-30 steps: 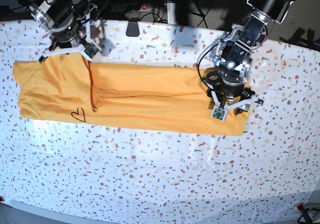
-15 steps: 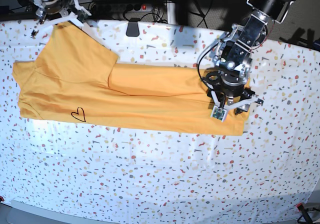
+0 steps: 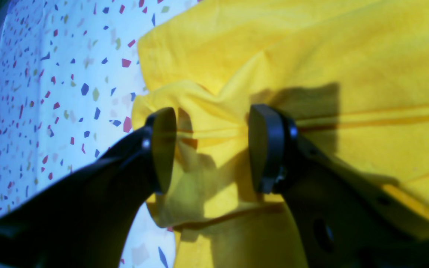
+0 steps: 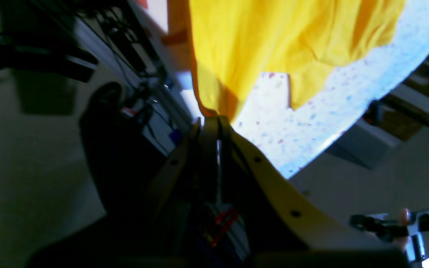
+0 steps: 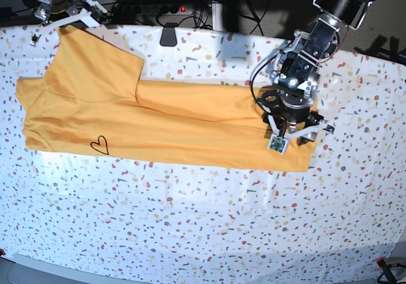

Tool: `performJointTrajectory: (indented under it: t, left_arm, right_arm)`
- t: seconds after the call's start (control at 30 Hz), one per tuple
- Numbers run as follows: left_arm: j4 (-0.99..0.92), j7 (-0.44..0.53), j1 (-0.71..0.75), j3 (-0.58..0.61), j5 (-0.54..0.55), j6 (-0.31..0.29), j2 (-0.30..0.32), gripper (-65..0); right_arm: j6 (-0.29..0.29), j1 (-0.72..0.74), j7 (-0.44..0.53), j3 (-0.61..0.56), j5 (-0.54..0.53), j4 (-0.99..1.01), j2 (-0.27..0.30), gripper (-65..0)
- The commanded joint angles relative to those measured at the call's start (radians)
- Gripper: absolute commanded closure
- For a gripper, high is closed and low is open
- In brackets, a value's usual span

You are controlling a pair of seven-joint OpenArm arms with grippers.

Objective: Fold the T-shirt properly
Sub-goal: 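Lower the folded shoulder end onto the shirt with the right gripper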

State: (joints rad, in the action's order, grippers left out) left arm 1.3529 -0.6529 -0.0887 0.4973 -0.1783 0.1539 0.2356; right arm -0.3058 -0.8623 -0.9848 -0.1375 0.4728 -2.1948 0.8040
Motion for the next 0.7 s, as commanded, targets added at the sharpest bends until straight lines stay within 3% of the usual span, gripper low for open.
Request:
performJointTrajectory:
  t: [0.0, 0.27, 0.33, 0.47, 0.53, 0.67]
  left_arm:
    - [-0.031, -0.138, 0.019, 0.001, 0.056, -0.039, 0.011, -31.4]
    - [-0.031, -0.138, 0.019, 0.001, 0.056, -0.039, 0.011, -31.4]
    - [-0.031, -0.138, 0.019, 0.001, 0.056, -0.039, 0.011, -31.4]
    - [-0.031, -0.134, 0.019, 0.001, 0.056, -0.039, 0.011, -31.4]
    - [-0.031, -0.134, 0.019, 0.001, 0.056, -0.039, 0.011, -31.4]
    - [-0.031, -0.135, 0.019, 0.001, 0.056, -0.039, 0.011, -31.4]
  right_arm:
    - [0.027, -0.005, -0.007, 0.007, 0.022, -0.026, 0.021, 0.0]
    - [0.084, -0.005, -0.008, 0.007, 0.023, -0.134, 0.107, 0.0]
    - [0.085, -0.005, -0.007, 0.01, 0.034, -0.161, 0.113, 0.0]
    - [0.159, 0.009, 0.022, 0.059, 0.048, -0.161, 0.108, 0.0]
    - [0.219, 0.034, 0.027, 0.092, 0.003, -0.161, 0.101, 0.0]
    - [0.222, 0.119, 0.031, 0.113, -0.122, -0.161, 0.101, 0.0]
